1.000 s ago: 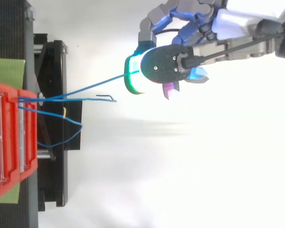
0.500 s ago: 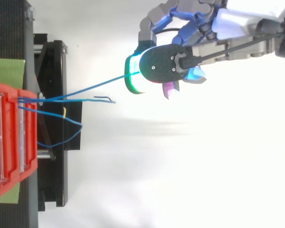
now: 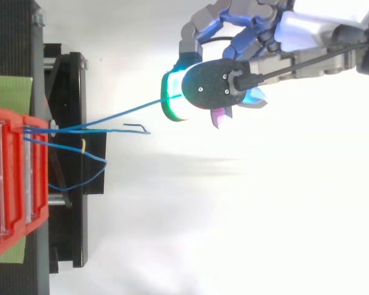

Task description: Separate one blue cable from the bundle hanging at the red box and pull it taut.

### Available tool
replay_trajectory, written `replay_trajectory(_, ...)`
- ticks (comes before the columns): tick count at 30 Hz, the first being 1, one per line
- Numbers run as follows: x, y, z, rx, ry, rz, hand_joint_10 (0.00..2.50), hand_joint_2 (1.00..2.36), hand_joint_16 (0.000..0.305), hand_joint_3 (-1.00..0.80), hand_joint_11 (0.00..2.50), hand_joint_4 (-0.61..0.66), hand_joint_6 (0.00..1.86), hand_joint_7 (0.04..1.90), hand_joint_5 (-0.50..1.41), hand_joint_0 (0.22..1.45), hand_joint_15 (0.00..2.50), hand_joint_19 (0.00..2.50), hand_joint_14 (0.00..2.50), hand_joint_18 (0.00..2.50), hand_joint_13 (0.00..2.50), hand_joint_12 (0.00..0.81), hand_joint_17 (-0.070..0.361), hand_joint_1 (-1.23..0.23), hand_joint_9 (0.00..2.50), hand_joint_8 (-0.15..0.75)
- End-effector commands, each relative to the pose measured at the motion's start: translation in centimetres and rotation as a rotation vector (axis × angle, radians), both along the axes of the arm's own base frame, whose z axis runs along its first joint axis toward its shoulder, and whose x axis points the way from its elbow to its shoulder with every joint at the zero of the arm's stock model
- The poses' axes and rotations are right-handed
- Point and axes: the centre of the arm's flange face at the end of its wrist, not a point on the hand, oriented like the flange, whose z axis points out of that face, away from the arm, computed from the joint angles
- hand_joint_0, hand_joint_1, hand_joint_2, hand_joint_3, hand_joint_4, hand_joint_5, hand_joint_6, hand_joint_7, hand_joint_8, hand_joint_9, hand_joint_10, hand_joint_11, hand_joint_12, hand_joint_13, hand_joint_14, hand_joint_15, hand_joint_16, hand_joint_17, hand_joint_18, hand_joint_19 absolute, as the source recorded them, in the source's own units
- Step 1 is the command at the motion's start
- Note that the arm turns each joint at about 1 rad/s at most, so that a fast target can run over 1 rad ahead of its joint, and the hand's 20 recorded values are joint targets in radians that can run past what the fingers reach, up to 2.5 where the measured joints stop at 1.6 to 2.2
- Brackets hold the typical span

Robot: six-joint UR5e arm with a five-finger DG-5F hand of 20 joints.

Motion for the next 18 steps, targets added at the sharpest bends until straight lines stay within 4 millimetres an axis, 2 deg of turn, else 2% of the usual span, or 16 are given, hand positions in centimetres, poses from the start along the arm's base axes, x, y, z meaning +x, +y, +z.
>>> replay_trajectory(1, 0.00, -0.01, -0.03, -0.001, 0.000, 0.000, 0.90, 1.00, 0.041, -0.50, 1.42, 0.00, 0.92, 0.94, -0.23, 0.58, 0.86, 0.55, 0.03, 0.64, 0.98, 0.334, 0.092, -0.58, 0.92, 0.247)
replay_trajectory(18, 0.03, -0.01, 0.04, -0.005, -0.001, 0.001, 0.93, 1.00, 0.043, -0.50, 1.39, 0.06, 0.91, 0.92, -0.24, 0.54, 0.86, 0.55, 0.02, 0.65, 0.96, 0.339, 0.097, -0.56, 0.90, 0.253)
